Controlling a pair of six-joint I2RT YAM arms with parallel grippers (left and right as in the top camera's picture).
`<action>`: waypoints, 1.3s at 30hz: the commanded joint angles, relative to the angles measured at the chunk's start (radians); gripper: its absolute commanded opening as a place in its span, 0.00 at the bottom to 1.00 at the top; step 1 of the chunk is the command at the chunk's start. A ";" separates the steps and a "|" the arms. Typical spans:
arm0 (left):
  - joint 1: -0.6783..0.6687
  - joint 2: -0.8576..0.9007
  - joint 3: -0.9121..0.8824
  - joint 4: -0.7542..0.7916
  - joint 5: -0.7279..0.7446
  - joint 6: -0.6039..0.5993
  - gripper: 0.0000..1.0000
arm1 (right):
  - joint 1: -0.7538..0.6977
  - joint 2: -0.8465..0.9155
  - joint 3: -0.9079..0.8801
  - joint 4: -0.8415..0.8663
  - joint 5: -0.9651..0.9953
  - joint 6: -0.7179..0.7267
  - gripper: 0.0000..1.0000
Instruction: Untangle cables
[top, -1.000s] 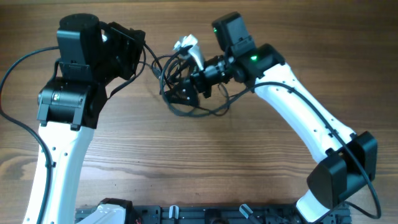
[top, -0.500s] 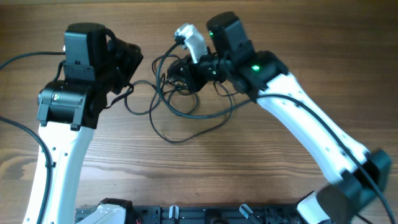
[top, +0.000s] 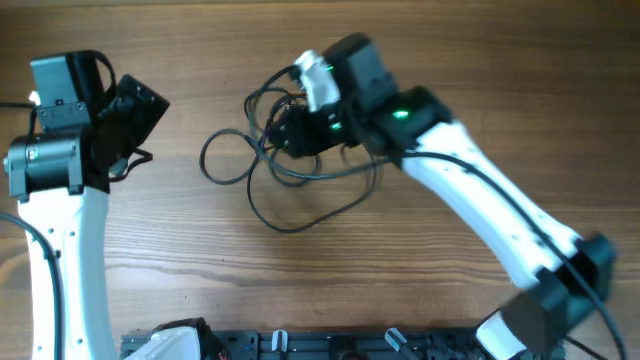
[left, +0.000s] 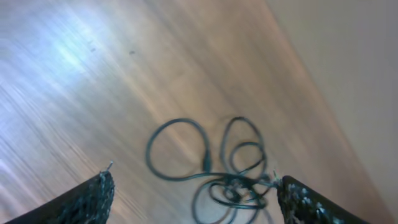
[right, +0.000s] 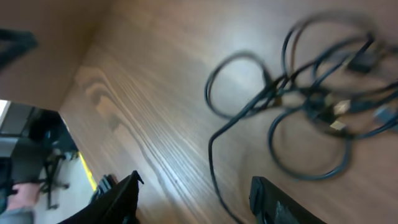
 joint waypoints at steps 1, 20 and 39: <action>0.014 0.064 -0.042 -0.017 0.025 0.071 0.86 | 0.085 0.137 -0.002 -0.014 0.000 0.074 0.60; 0.177 0.191 -0.080 0.035 0.022 0.123 0.87 | 0.230 0.456 -0.002 0.301 0.182 0.183 0.39; 0.173 0.191 -0.080 0.011 0.116 0.203 0.77 | -0.034 -0.353 0.043 0.182 0.341 0.024 0.04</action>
